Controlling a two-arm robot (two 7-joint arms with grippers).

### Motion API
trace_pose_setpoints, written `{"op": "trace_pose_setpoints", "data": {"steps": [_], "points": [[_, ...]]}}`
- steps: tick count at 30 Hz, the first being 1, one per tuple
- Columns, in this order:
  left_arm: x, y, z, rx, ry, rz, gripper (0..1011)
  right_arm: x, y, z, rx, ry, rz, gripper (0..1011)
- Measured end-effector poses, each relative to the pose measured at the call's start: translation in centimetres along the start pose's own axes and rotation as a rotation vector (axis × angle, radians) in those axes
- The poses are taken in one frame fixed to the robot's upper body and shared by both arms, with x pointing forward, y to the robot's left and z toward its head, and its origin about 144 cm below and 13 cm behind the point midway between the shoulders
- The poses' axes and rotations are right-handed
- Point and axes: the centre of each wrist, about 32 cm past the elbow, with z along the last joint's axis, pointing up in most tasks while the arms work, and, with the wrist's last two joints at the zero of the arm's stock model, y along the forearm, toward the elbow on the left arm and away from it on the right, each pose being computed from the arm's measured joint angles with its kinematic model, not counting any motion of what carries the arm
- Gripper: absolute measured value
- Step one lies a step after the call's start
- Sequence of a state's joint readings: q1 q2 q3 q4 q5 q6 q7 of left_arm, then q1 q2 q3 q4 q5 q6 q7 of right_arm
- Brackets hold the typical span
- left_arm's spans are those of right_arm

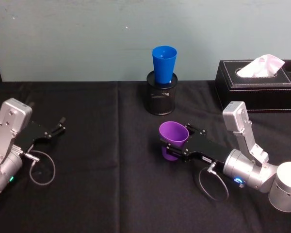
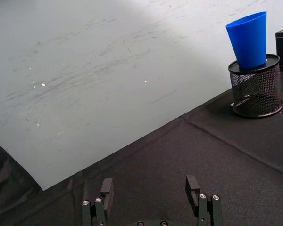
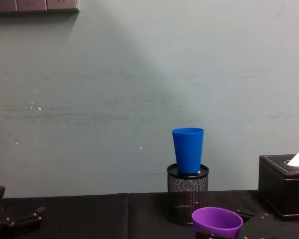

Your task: Pick up one cup with a gripper and tap it against the other cup.

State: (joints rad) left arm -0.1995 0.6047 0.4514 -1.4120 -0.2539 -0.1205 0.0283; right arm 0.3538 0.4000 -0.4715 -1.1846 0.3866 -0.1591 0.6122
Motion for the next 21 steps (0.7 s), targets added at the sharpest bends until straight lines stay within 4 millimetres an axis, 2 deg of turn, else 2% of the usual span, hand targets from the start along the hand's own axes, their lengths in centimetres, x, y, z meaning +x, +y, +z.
{"op": "trace_pose_setpoints", "data": {"steps": [3,11,13,21], "points": [[0.0,0.0,0.0,0.0,0.0,0.0,1000,0.0,0.01,0.04,0.001,-0.001,0.0,755],[0.0,0.0,0.0,0.0,0.0,0.0,1000,0.0,0.03,0.09,0.0,-0.001,0.001,977],[0.0,0.0,0.0,0.0,0.0,0.0,1000,0.0,0.03,0.1,0.0,-0.001,0.001,1003],[0.0,0.0,0.0,0.0,0.0,0.0,1000,-0.01,0.04,0.26,0.011,-0.009,0.003,1000]]}}
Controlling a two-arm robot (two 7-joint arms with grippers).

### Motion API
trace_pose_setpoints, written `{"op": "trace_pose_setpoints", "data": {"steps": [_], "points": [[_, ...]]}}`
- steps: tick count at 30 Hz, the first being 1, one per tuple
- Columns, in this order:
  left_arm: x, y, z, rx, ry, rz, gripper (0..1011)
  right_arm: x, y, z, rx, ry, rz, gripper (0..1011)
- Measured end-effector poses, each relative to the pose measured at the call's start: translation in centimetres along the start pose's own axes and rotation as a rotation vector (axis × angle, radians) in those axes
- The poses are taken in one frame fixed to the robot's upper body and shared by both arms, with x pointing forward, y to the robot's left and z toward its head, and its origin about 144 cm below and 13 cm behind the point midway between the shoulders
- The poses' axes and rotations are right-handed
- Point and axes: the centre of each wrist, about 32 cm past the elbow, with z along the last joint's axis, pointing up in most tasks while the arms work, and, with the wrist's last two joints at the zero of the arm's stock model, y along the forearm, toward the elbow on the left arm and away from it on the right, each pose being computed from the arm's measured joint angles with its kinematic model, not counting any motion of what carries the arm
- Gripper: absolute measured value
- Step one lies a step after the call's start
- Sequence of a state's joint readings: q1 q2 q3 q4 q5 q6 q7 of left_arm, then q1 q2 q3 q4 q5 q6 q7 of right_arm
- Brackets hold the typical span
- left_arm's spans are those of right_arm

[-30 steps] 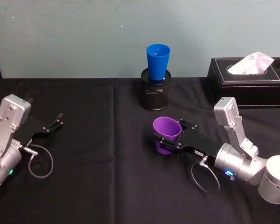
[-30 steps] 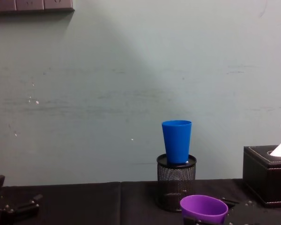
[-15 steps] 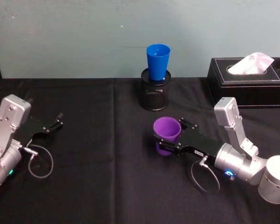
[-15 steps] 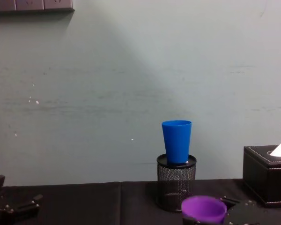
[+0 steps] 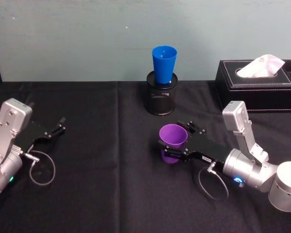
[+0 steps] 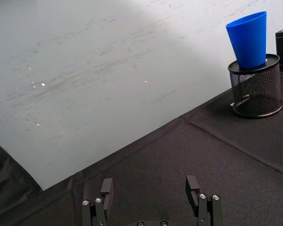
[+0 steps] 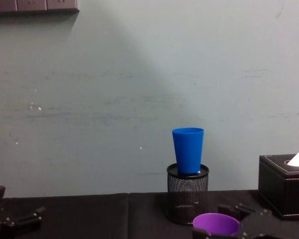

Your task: Pick up one cup with a gripper and tap it against the other cup.

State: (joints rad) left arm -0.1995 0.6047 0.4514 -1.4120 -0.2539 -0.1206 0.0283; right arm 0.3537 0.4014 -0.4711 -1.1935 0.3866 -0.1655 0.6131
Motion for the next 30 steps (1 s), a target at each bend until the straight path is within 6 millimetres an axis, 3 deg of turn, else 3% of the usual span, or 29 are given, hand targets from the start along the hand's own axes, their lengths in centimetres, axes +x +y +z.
{"op": "trace_pose_setpoints", "data": {"steps": [7,14,24,30], "points": [[0.0,0.0,0.0,0.0,0.0,0.0,1000,-0.1,-0.1,1.0,0.06,-0.028,0.001,1000],[0.0,0.0,0.0,0.0,0.0,0.0,1000,-0.6,-0.3,2.5,0.099,-0.047,-0.109,1000],[0.0,0.0,0.0,0.0,0.0,0.0,1000,-2.0,-0.3,4.4,-0.033,-0.024,-0.539,1000],[0.0,0.0,0.0,0.0,0.0,0.0,1000,-2.8,0.4,4.5,-0.115,-0.002,-0.663,1000]]}}
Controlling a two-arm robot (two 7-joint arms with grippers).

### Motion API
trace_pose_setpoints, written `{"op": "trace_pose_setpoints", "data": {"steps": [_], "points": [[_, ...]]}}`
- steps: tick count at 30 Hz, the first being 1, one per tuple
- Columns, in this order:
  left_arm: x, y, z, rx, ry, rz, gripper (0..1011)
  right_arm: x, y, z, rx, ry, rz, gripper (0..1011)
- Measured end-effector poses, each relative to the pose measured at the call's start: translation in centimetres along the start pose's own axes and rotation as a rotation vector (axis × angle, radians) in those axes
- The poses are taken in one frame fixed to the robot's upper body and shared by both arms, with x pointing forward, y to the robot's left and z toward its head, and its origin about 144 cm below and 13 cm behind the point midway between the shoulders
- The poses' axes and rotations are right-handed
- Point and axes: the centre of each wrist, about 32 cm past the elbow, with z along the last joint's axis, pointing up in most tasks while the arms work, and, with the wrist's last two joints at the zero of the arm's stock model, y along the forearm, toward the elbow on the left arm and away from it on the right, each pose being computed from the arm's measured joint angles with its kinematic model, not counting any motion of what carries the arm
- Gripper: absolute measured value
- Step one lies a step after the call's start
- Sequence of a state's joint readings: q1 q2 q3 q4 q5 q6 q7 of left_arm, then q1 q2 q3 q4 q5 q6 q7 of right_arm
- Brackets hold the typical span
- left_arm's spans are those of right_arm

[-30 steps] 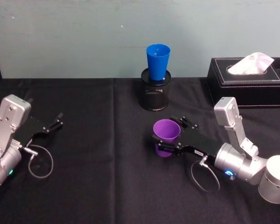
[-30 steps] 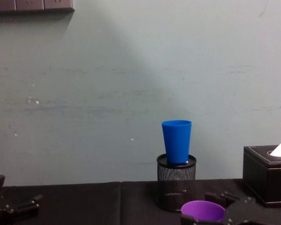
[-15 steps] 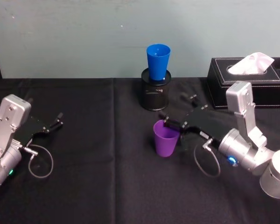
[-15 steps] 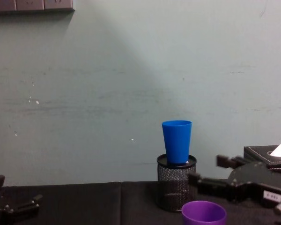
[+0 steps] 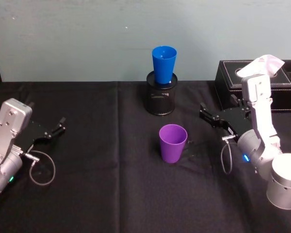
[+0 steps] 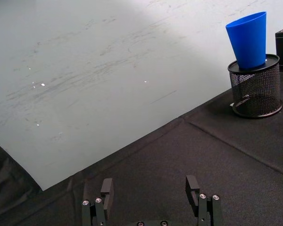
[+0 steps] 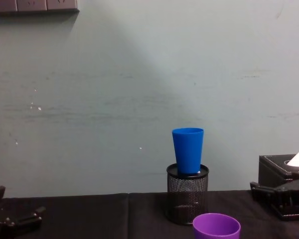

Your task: Pick up one cup with a gripper and tap it against the other cup.

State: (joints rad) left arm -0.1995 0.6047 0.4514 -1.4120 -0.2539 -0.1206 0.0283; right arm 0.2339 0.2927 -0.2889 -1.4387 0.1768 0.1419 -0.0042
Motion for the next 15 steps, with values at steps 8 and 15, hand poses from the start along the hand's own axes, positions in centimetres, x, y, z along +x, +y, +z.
{"op": "trace_pose_setpoints", "data": {"steps": [8,15], "points": [[0.0,0.0,0.0,0.0,0.0,0.0,1000,-0.49,0.11,-0.53,-0.024,0.015,-0.018,1000],[0.0,0.0,0.0,0.0,0.0,0.0,1000,-0.51,0.12,-0.51,-0.023,0.013,-0.017,1000]]}}
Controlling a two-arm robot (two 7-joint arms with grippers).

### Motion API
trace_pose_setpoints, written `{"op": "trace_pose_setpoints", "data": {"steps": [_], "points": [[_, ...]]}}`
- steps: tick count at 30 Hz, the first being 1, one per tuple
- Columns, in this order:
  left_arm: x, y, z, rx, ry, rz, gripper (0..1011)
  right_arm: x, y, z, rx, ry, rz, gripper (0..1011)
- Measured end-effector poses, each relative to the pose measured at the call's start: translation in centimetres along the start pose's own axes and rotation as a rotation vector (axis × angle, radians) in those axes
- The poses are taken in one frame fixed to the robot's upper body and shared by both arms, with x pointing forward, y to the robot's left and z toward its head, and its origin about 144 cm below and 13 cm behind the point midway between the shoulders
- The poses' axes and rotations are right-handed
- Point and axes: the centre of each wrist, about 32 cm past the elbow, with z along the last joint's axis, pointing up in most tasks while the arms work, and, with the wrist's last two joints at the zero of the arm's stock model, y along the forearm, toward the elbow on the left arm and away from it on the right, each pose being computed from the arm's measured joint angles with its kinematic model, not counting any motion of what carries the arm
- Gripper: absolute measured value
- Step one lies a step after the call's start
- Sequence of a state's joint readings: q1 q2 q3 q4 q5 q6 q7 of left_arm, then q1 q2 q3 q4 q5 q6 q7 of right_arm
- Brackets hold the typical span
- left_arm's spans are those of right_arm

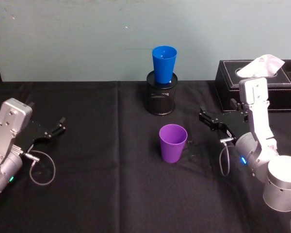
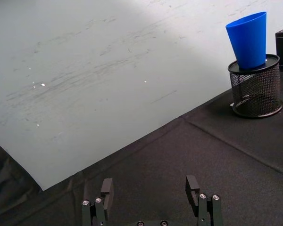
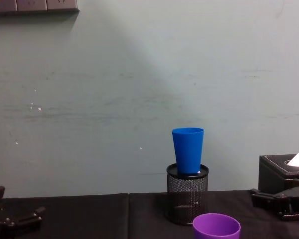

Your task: Pick up one cup with a gripper and tap it against the other cup.

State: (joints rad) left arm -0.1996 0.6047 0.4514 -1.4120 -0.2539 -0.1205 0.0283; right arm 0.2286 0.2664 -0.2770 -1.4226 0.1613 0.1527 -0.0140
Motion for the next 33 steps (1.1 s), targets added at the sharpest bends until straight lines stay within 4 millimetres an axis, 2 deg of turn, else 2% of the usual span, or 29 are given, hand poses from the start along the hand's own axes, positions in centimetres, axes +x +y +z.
{"op": "trace_pose_setpoints", "data": {"steps": [33], "points": [[0.0,0.0,0.0,0.0,0.0,0.0,1000,-0.04,0.03,0.05,-0.003,-0.005,0.002,1000]]}}
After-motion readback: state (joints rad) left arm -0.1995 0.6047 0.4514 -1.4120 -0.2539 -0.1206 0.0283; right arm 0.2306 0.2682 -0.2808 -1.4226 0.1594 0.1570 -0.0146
